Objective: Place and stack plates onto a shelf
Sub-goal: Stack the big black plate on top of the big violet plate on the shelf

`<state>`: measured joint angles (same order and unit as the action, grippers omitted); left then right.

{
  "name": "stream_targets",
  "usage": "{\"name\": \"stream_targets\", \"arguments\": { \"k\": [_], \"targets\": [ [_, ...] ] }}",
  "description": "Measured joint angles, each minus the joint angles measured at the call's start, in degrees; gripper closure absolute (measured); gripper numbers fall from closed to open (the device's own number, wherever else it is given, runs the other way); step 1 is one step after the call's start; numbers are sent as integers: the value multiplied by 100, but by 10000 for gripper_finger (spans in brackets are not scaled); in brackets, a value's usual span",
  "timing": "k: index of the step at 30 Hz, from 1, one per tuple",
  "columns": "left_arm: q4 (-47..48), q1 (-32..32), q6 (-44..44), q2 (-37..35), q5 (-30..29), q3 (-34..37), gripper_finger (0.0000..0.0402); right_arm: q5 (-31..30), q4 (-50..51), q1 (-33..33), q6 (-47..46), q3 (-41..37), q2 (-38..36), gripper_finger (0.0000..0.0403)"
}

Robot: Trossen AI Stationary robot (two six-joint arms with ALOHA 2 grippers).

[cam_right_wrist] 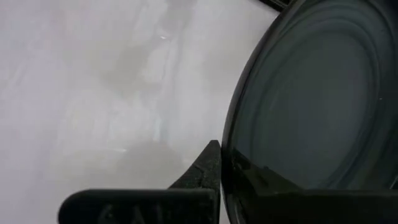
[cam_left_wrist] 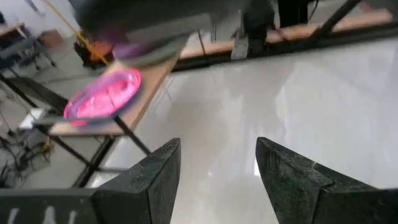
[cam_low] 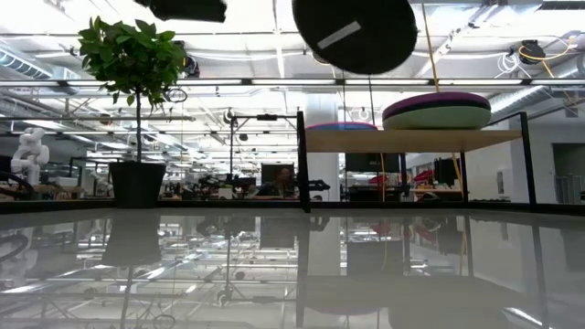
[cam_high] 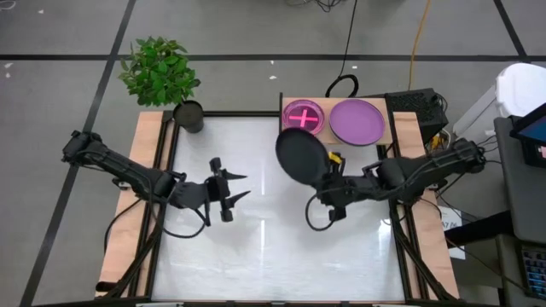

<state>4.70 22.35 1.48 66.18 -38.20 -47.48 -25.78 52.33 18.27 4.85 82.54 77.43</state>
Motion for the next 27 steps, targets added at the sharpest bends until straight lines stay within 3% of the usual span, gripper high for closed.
{"name": "stream_targets", "arguments": {
  "k": [13,27],
  "targets": [
    [561,-24,-183,10,2,2,188,26,1291,-1546,676,765,2,403],
    [1231,-31,-1232,24,-86,72,188,46,2810,-3175,16,711,-33,402]
  ]
}}
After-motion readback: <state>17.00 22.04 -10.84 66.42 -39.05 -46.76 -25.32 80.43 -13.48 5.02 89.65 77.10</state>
